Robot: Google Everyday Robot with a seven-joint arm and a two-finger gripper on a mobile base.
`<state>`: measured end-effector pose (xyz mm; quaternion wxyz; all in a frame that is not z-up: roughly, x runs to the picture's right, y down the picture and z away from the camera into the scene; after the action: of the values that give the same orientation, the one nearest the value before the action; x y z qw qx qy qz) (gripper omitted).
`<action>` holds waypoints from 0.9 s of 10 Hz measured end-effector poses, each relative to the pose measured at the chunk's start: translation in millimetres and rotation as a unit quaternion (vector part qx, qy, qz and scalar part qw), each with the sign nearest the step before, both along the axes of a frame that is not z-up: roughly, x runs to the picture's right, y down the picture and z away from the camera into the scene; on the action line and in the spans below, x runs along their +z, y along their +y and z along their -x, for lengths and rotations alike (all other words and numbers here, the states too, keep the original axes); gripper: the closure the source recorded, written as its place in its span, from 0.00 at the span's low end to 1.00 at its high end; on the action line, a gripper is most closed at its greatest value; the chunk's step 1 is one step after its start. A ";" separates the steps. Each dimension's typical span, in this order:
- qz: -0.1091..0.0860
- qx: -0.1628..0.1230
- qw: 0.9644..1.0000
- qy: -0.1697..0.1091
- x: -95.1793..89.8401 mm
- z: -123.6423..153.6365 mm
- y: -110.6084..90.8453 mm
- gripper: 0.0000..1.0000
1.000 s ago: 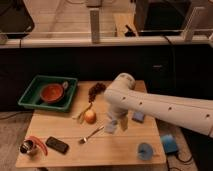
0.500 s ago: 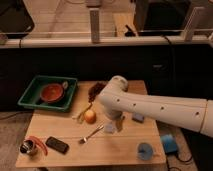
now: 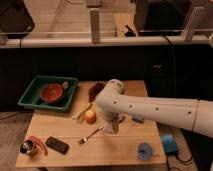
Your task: Place fork in plastic cup
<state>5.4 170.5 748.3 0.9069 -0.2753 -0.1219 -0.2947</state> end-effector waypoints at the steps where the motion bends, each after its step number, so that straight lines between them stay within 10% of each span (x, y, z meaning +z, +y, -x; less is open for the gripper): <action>1: 0.002 -0.002 1.000 -0.005 3.4 4.2 4.6 0.20; 9: 0.010 -0.018 0.998 -0.055 -3.8 53.1 42.4 0.20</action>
<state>-47.7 212.9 744.5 0.8903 -0.2702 -0.1701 -0.3246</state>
